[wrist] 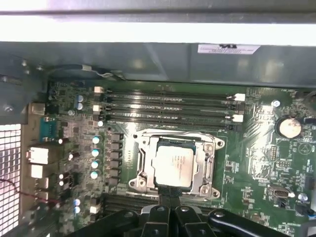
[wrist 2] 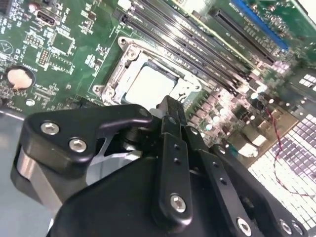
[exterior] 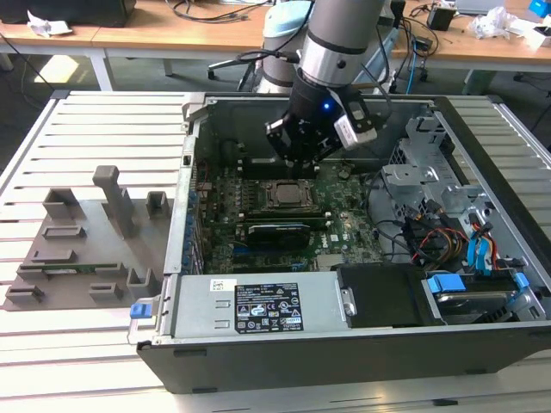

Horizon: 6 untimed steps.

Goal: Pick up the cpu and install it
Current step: 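Install the second cpu locking lever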

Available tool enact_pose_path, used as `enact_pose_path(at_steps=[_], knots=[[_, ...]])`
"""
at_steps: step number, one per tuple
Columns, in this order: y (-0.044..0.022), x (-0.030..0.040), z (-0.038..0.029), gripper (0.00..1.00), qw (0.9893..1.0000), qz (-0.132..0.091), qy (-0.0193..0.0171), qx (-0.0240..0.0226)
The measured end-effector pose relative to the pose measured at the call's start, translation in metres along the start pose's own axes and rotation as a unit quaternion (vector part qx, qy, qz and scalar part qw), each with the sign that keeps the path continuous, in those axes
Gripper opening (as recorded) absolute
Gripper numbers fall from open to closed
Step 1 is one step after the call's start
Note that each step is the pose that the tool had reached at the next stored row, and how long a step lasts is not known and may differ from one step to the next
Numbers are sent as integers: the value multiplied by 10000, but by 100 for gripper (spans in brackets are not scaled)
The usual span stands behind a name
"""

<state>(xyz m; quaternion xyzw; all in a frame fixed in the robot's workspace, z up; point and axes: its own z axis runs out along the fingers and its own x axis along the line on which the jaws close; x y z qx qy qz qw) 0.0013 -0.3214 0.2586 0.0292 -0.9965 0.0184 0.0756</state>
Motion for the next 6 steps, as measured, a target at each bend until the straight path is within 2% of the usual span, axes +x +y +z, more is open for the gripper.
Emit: enact_pose_path(at_steps=[6], knots=[[0,0,0,11,10000,-1,0,-4]])
